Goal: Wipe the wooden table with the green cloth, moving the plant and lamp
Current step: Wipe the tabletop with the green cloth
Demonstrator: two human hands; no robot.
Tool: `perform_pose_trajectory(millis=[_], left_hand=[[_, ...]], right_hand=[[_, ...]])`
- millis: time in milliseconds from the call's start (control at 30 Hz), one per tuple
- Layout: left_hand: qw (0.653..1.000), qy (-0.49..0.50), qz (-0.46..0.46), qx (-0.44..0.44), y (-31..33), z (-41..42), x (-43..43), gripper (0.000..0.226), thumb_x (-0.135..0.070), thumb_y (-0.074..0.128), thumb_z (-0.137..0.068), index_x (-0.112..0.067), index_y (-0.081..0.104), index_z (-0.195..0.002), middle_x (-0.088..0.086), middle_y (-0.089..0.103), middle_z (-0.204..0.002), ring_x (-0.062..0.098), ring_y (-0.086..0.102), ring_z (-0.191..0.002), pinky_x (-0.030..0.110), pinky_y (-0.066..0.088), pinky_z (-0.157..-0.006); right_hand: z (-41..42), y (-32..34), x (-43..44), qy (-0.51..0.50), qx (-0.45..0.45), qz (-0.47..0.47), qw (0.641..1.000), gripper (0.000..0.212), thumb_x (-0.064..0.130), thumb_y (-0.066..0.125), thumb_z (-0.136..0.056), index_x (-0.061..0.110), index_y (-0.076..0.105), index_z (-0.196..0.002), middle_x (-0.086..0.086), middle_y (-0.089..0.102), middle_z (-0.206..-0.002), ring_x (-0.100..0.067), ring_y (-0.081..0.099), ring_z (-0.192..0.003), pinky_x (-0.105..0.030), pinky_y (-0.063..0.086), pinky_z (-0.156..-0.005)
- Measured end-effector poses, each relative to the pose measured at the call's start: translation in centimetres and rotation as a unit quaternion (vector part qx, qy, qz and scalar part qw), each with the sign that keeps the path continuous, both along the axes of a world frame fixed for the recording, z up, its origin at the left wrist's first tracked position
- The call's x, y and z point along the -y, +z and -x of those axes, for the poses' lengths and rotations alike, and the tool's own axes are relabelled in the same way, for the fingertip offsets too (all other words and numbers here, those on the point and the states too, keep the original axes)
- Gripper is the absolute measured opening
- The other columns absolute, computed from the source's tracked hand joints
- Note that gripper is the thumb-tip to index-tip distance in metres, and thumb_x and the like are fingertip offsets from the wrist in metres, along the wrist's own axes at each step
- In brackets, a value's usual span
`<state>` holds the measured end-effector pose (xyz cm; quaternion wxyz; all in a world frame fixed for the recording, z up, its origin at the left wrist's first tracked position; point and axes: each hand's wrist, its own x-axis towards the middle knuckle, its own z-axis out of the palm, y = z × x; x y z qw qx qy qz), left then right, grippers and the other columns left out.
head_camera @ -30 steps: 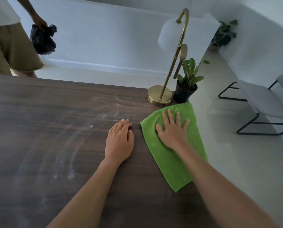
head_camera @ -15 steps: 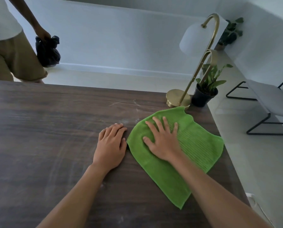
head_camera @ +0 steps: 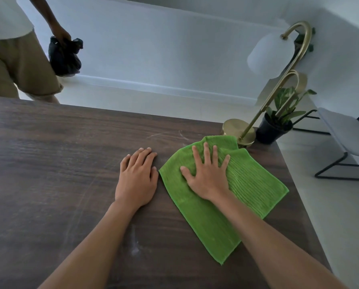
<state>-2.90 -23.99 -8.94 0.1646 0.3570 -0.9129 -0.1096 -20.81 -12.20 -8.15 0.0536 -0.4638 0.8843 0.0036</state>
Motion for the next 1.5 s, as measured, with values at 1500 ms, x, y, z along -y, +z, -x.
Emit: perform_pose_trajectory(millis=[1500], left_hand=[[0.996,0.044,-0.031,0.076,0.2,-9.2,5.5,0.073,-0.063,0.008,-0.089,-0.032,0.015,-0.154,-0.012,0.005,-0.162,0.009,-0.008,-0.148,0.040,-0.006,-0.121]], right_hand=[[-1.5,0.7,5.2,-0.038,0.078,0.108,0.990,0.045,0.065,0.027,-0.091,0.031,0.043,-0.116,-0.001,0.034,-0.138,-0.024,0.031,-0.139,-0.064,0.000,-0.117]])
